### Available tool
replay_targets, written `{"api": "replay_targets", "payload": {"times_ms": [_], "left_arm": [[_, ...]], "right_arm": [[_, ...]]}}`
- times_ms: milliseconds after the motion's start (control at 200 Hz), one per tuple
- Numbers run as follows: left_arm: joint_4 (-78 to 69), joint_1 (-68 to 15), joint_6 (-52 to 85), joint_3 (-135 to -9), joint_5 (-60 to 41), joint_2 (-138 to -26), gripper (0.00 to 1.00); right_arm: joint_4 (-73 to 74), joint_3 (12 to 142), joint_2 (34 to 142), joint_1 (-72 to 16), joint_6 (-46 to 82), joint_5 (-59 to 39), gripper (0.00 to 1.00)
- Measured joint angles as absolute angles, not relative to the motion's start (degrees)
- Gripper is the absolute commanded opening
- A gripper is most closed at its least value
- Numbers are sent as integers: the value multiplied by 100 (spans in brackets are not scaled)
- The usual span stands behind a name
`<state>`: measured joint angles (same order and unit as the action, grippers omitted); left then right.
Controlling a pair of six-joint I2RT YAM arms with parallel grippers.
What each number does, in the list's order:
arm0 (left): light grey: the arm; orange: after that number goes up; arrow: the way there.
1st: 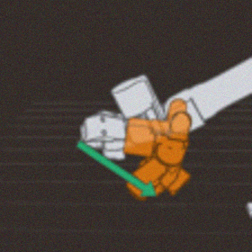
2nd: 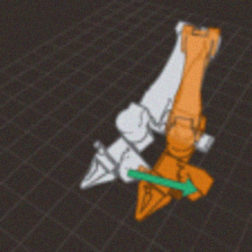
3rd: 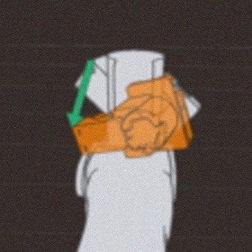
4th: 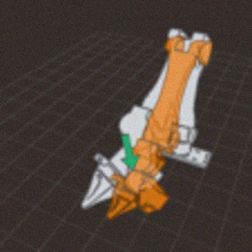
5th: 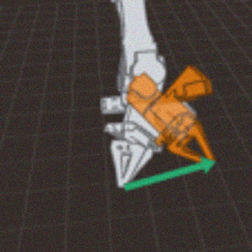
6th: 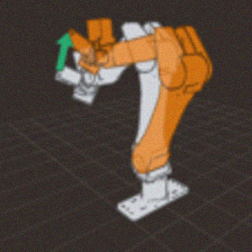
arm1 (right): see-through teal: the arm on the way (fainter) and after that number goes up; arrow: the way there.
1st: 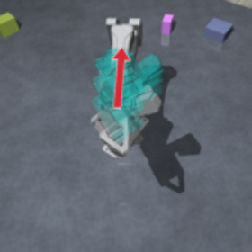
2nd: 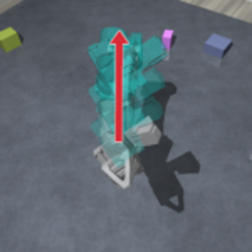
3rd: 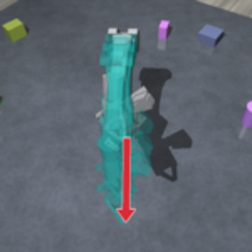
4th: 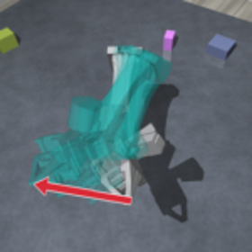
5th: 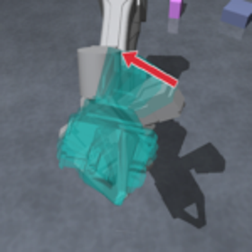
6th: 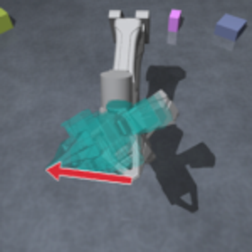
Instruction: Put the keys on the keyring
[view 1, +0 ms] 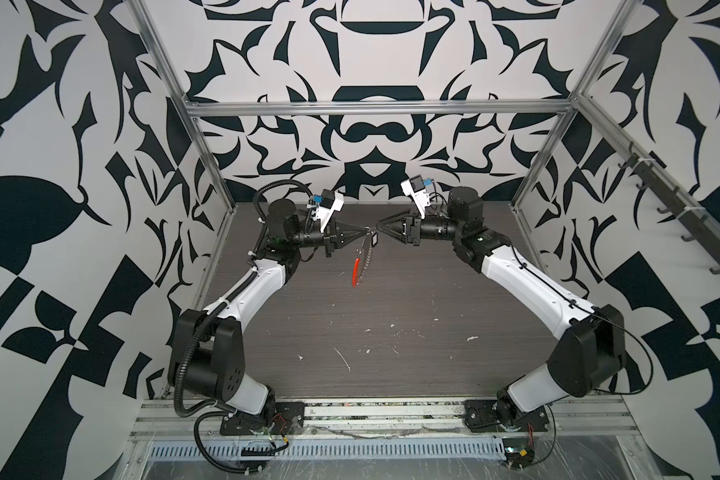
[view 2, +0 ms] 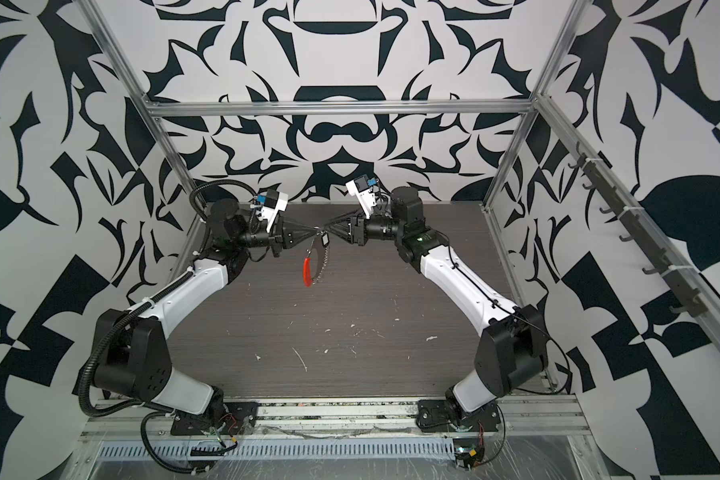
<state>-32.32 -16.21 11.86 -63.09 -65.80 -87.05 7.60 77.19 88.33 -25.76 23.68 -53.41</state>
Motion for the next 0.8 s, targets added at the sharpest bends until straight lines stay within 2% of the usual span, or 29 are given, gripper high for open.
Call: {"api": "replay_targets", "payload": {"times_ms": [155, 490, 800], "left_arm": [[-3232, -1621, 1208, -6309, -6580, -8705, 0], [-3234, -1621, 1236, -6353, -6580, -8707, 0], [-3242, -1621, 1262, -6353, -6580, -8707, 0]], "right_arm": [[764, 7719, 8833, -2641, 2388, -5367, 33], [760, 7717, 8910, -2672, 2388, -5382, 19], [764, 7684, 8936, -2672, 2394, -5371, 0]]}}
